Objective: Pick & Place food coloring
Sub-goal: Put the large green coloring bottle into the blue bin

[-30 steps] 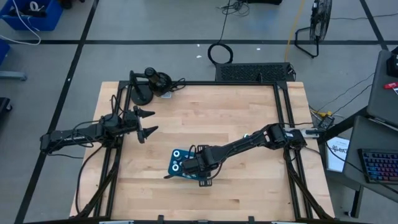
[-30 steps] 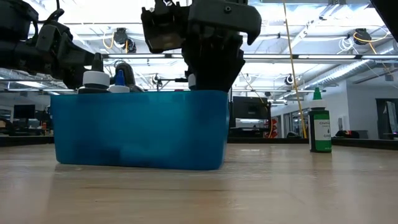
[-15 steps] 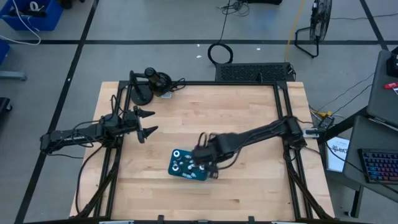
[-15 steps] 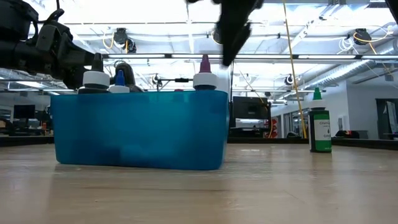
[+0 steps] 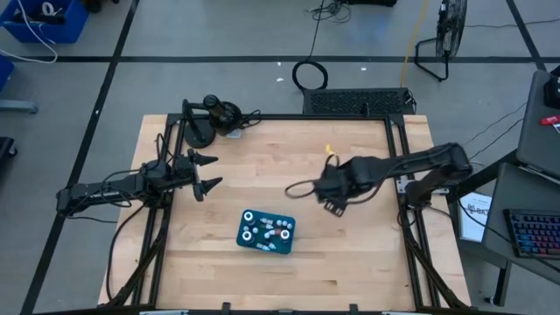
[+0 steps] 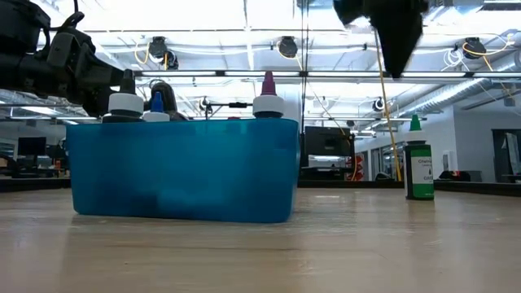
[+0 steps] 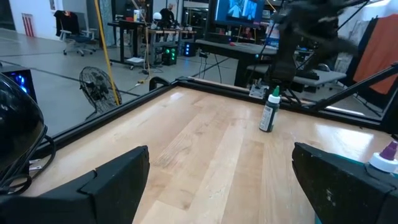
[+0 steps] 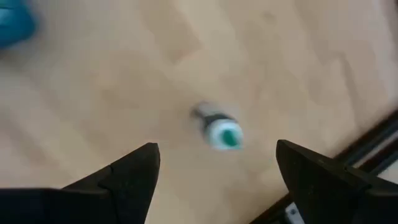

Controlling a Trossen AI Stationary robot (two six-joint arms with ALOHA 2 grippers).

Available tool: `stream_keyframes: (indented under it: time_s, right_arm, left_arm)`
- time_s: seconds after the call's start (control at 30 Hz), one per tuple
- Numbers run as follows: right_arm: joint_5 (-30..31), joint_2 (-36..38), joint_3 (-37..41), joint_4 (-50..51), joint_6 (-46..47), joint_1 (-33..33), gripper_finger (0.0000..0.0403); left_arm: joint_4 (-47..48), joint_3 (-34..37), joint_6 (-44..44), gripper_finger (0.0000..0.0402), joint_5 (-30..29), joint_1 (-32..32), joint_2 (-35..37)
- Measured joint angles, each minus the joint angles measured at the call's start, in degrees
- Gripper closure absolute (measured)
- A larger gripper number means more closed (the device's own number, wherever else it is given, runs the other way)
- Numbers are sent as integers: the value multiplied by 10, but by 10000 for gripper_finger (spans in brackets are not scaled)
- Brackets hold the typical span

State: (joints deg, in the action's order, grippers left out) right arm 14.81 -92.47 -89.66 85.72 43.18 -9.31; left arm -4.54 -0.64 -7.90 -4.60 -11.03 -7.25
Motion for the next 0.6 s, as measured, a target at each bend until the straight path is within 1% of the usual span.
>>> stream_keyframes:
  time_s: [0.17,0.27,0.47,0.53,0.6]
  right_arm:
    - [-3,70,134,-49,34,39,93]
    - [-36,92,191,-112,41,60,95]
    - [-106,97,281,-235,14,83,96]
    - [-119,90,304,-265,2,90,97]
    - [-121,87,321,-285,-5,96,96]
  left_arm:
    - [0,0,0,11,0,0,0]
    - [0,0,0,11,0,0,0]
    - [0,0,0,11,0,0,0]
    - [0,0,0,11,0,0,0]
    - [0,0,0,11,0,0,0]
